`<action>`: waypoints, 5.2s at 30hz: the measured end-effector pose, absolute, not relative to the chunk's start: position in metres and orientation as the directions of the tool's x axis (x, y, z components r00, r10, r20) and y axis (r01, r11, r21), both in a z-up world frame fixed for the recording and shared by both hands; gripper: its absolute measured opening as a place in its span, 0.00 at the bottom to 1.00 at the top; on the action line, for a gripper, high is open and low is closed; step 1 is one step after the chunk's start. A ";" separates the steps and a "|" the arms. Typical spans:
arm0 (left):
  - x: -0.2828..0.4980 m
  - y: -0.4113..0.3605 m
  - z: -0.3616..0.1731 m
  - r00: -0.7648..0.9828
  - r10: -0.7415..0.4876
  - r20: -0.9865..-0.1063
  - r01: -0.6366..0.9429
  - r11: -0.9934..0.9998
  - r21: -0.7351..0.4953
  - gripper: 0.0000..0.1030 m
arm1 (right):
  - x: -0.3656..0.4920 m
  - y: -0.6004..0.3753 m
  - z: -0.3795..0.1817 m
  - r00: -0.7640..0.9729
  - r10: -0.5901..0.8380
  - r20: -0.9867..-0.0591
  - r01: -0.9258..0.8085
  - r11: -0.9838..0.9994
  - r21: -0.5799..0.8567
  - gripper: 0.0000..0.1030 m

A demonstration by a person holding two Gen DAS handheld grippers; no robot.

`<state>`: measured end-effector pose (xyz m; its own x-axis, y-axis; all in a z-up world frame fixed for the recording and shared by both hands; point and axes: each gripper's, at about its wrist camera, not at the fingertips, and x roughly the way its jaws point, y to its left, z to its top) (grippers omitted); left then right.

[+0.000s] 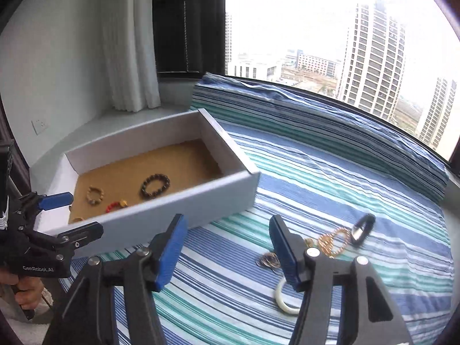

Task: Organize jewelry
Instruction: 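Carry both bead bracelets into the white tray and release them, then move both tools back toward the jade bangle and gold chains, then grasp the jade bangle with the left tool while the right tool grasps the gold bead chain, then carry the jade bangle and gold bead chain into the white tray and open both tools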

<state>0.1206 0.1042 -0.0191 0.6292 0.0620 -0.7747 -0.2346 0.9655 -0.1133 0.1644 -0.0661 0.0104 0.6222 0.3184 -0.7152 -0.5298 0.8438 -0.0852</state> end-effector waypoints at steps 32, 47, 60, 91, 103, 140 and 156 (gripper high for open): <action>0.127 0.014 -0.070 0.565 0.059 -0.823 -0.141 0.990 -0.026 0.95 | 0.119 -0.182 -0.039 0.658 0.053 -0.751 -0.275 0.946 -0.174 0.59; 0.134 0.016 -0.086 0.530 0.041 -0.847 -0.139 0.989 -0.040 0.95 | 0.126 -0.187 -0.047 0.641 0.055 -0.765 -0.271 0.949 -0.159 0.59; 0.178 -0.005 -0.093 0.483 -0.179 -0.857 -0.037 0.974 -0.224 0.95 | 0.129 -0.242 -0.088 0.548 0.025 -0.836 -0.169 0.982 -0.081 0.59; 0.204 -0.020 -0.143 0.388 -0.122 -0.914 -0.037 0.988 -0.147 0.08 | 0.313 -0.267 -0.113 0.384 0.428 -0.818 -0.152 0.903 0.401 0.30; 0.187 0.003 -0.144 0.400 -0.149 -0.904 -0.064 0.980 -0.190 0.08 | 0.372 -0.210 -0.149 0.303 0.286 -0.909 -0.138 0.957 0.255 0.08; 0.113 0.217 0.038 0.599 0.016 -0.801 -0.341 0.909 -0.237 0.08 | 0.224 -0.031 0.161 0.447 0.723 -0.527 -0.730 0.635 0.251 0.08; 0.184 0.337 -0.039 0.505 0.119 -0.855 -0.554 0.804 -0.215 0.09 | 0.295 0.086 0.062 0.342 0.659 -0.669 -0.719 0.642 0.265 0.08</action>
<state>0.1844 0.3371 -0.0390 0.5047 0.1191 -0.8551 -0.5544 0.8039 -0.2153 0.2946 0.0855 0.0624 0.3423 0.6595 -0.6693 -0.7193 0.6422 0.2650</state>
